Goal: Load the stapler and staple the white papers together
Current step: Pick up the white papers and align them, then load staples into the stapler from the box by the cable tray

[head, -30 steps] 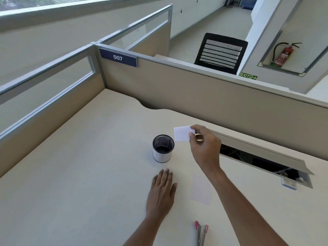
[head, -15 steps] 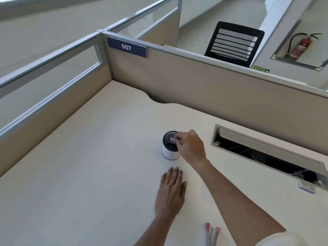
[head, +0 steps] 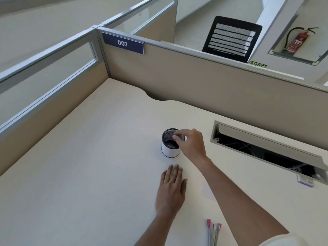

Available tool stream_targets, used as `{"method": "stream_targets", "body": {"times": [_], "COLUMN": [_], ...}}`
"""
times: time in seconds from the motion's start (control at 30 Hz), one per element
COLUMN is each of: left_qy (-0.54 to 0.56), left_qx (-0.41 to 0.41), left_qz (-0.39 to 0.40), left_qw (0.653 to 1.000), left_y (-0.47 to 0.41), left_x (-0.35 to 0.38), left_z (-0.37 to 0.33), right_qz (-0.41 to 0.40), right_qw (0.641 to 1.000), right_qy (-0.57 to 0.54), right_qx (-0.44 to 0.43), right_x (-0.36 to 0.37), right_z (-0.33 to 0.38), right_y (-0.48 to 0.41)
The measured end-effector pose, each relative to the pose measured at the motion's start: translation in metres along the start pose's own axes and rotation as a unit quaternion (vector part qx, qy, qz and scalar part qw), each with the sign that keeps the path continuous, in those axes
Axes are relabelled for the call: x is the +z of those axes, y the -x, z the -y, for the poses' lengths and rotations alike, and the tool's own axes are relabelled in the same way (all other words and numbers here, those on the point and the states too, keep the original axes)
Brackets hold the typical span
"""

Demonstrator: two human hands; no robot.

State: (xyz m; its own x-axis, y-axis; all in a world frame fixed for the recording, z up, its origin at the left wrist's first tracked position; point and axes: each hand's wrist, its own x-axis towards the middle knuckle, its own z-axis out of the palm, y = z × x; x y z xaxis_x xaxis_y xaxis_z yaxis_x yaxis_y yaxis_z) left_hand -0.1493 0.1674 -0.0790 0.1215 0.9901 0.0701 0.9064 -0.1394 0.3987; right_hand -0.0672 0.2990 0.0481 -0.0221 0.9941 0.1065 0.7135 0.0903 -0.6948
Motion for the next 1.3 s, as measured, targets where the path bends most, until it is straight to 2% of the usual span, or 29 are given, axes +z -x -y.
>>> {"method": "stream_targets", "body": {"times": [0.1,0.3,0.6,0.73,0.9,1.1,1.3], "left_qy": [0.003,0.0,0.042,0.094,0.213,0.303,0.293], "left_qx": [0.0,-0.002,-0.014,-0.032,-0.128,-0.124,-0.121], "left_qz": [0.002,-0.003,0.008,0.009,-0.033,-0.051,-0.005], "left_qw": [1.0,1.0,0.999,0.995,0.968,0.943,0.948], "left_y": [0.0,-0.001,0.0,0.0,0.003,0.028,0.068], "left_x": [0.0,0.0,-0.002,-0.007,-0.034,-0.045,-0.04], "left_z": [0.0,0.001,0.001,-0.003,-0.026,-0.059,-0.081], "right_qz": [-0.056,-0.14,-0.188,-0.199,-0.209,-0.202,-0.159], "right_qw": [0.996,0.976,0.96,0.956,0.949,0.937,0.942], "right_qy": [-0.07,-0.16,-0.176,-0.163,-0.157,-0.166,-0.127], "right_qx": [-0.004,0.043,0.113,0.138,0.175,0.231,0.265], "right_x": [-0.017,-0.063,-0.127,-0.147,-0.151,-0.131,-0.085], "right_z": [0.002,-0.012,-0.062,-0.083,-0.104,-0.128,-0.127], "right_y": [0.008,0.037,0.111,0.145,0.185,0.232,0.273]}}
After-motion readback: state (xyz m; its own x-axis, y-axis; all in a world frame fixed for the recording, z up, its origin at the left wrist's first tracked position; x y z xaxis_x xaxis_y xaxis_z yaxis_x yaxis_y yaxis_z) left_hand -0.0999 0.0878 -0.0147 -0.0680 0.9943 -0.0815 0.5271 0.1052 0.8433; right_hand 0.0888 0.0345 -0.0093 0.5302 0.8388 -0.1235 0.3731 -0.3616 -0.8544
